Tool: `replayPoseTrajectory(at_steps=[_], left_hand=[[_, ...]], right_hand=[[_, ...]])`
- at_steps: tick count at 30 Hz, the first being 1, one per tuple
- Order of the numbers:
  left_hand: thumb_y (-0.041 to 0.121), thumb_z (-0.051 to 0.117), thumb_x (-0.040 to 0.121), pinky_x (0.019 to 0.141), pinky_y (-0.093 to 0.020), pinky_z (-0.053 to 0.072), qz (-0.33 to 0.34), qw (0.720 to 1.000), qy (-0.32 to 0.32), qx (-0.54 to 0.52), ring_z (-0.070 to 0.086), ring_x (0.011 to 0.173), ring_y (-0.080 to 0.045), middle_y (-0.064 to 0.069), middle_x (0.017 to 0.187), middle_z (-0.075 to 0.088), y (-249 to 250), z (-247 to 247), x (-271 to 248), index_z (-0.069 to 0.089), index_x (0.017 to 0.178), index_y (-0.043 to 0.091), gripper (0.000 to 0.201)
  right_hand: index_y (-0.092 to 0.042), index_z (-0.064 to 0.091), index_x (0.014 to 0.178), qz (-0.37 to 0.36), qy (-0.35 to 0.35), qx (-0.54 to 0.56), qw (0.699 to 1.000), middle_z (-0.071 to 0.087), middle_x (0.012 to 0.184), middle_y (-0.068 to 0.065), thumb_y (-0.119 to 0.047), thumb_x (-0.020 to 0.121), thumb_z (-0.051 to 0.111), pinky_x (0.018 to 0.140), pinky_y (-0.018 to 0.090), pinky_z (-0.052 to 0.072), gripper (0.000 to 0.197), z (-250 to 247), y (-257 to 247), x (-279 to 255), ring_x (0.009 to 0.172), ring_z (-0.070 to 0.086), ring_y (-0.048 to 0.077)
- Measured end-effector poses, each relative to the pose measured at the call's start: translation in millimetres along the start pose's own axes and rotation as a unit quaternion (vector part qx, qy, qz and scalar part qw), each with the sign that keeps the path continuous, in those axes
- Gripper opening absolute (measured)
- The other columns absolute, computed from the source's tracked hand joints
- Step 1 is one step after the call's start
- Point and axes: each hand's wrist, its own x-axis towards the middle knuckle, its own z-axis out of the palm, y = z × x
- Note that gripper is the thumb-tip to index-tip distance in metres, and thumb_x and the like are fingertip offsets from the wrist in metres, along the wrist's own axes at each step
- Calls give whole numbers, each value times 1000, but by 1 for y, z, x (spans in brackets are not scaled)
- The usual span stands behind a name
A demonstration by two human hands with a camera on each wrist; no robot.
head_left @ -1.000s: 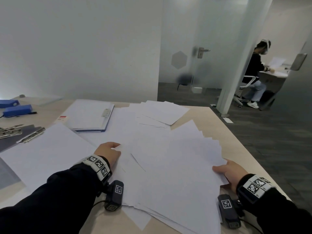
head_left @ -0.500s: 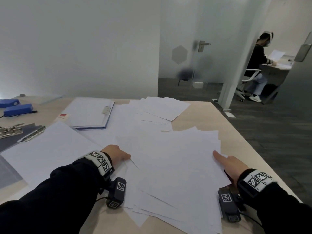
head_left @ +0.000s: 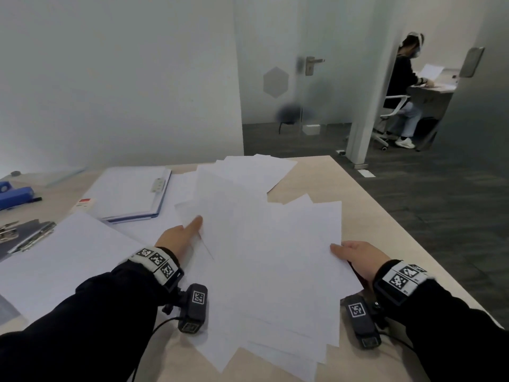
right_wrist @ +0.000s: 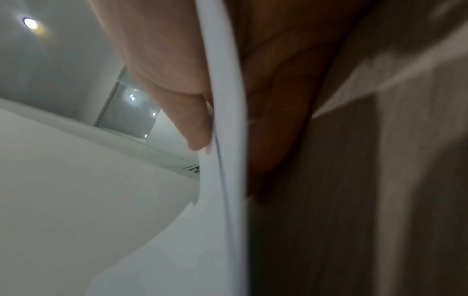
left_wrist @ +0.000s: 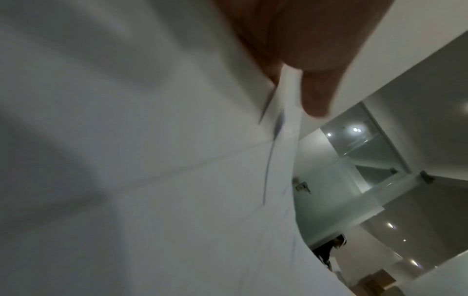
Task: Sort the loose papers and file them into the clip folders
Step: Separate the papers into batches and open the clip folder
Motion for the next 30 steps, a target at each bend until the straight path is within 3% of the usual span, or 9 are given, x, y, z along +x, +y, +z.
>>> replayPoseTrajectory(at_steps=[2,4,7,9,13,17,20,24,30], left_hand=[[41,75,83,80,-36,52,-27,992,-96,-75,66,81,-28,-1,78,72,-8,9,-5,65,99,4,42],[21,84,73,86,-50,57,-65,983,-151,-86,72,84,-35,-12,88,76,-18,19,-6,69,106,3,40],[14,81,73,89,-52,56,-62,989,-132,-29,72,88,-36,-15,94,76,-25,28,1,70,103,6,34],[25,77,74,91,-49,55,-41,994,-104,-1,71,89,-34,-13,94,75,-22,29,3,69,105,6,37],[43,54,96,92,-34,46,-28,998,-46,44,63,95,-30,-12,102,68,-4,23,-1,65,114,-2,50],[80,60,72,103,-35,39,-61,993,-93,32,59,112,-28,-5,116,63,-1,26,-12,62,113,7,84],[63,82,62,95,-34,47,-43,982,-177,41,66,100,-21,3,103,73,-3,40,-19,70,101,19,59],[31,86,73,91,-35,50,-16,979,-196,50,68,93,-19,0,100,74,0,49,-18,70,100,20,34],[9,77,71,93,-40,51,-4,988,-128,86,65,97,-32,-15,100,71,-4,40,-9,67,90,6,22]], right_hand=[[-10,75,88,2,12,-22,1000,77,86,5,-35,96,57,90,37,52,32,-1,-5,-3,86,72,26],[-10,75,88,6,8,-2,1000,77,84,5,-37,96,57,84,32,53,33,-1,-9,-8,83,73,24],[-6,74,94,-3,-24,27,999,77,87,9,-25,93,64,66,25,55,22,1,-9,-11,75,74,22],[-4,72,100,1,-41,51,998,76,91,13,-10,90,66,60,23,55,14,1,-7,-12,72,73,22],[0,72,102,0,-41,39,998,75,93,17,-11,89,68,82,43,57,17,0,-2,-8,81,71,31],[-4,75,87,11,-29,4,1000,76,85,11,-33,85,73,79,41,56,29,2,-3,-7,76,71,32],[-9,66,74,19,-15,-57,998,61,70,6,-62,66,73,65,31,43,55,0,-5,-5,60,54,23],[-14,57,57,20,3,-79,997,50,45,-7,-50,85,66,48,18,35,46,1,-10,-9,40,44,11],[-17,69,104,20,4,-106,994,70,102,0,-61,94,43,92,33,45,52,-2,-12,-5,96,65,21]])
